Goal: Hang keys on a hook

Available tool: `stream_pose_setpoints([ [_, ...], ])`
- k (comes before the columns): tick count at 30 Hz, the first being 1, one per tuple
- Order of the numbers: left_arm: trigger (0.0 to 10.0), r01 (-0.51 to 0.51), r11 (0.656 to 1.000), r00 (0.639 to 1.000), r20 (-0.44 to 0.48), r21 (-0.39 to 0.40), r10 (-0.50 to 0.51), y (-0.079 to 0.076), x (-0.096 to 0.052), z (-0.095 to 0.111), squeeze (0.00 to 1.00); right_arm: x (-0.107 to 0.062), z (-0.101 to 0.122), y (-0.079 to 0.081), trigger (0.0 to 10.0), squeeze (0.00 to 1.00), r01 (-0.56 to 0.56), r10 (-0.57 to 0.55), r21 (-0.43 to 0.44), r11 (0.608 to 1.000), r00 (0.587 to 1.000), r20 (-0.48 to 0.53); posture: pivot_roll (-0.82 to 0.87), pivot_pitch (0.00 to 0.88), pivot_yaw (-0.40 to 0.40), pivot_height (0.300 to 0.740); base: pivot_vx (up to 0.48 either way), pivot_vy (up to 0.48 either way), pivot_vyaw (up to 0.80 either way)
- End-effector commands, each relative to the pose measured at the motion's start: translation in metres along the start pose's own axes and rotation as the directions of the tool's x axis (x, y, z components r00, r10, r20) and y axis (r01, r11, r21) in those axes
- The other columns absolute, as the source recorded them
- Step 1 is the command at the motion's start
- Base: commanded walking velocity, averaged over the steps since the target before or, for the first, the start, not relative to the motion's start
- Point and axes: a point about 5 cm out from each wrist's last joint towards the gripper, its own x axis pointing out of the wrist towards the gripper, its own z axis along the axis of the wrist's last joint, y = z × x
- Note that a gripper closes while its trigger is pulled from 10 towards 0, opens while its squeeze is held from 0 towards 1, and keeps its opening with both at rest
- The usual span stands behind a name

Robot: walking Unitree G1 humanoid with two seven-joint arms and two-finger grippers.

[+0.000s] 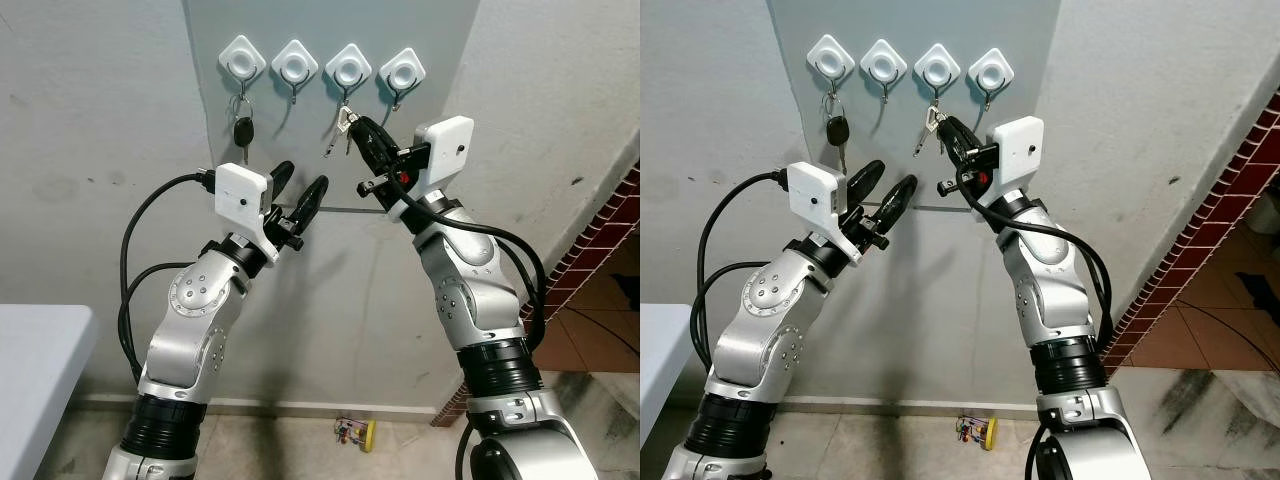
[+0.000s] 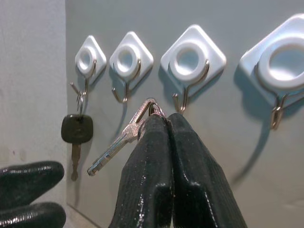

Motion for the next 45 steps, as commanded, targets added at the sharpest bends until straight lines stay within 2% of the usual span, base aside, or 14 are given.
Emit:
stream_pose_setpoints([
  [1,10.0,0.031,0.999,0.999,0.014,0.016,-0.031,-0.005,0.003,0.006,0.00,0.006,0.005,0.003,10.0,0.00,-0.022,0.022,-0.004,1.000,1.000,0.014,-0.10,0.000,-0.045,0.740,0.000,0.000,0.00],
  [10,10.0,0.054,0.998,0.998,0.024,0.024,-0.055,-0.010,0.004,0.010,0.00,0.011,0.000,0.006,10.0,0.00,-0.052,0.054,0.074,0.996,0.998,-0.020,-0.10,0.000,-0.048,0.740,0.000,0.000,0.00],
  [20,10.0,0.066,0.997,0.997,0.027,0.027,-0.067,-0.013,0.002,0.012,0.00,0.022,0.012,-0.005,10.0,0.00,-0.017,0.013,0.229,0.973,1.000,0.018,-0.09,0.000,-0.053,0.740,0.000,0.000,0.00],
  [30,10.0,0.066,0.997,0.997,0.026,0.026,-0.066,-0.013,0.001,0.013,0.00,0.026,0.020,-0.015,10.0,0.00,0.011,-0.020,0.303,0.953,0.999,0.026,-0.09,0.000,-0.055,0.740,0.000,0.000,0.00],
  [45,10.0,0.057,0.998,0.998,0.024,0.028,-0.058,-0.012,0.000,0.013,0.00,0.026,0.012,-0.010,10.0,0.00,-0.018,0.040,0.379,0.925,0.998,-0.050,-0.09,0.005,-0.058,0.740,0.000,0.000,0.00],
])
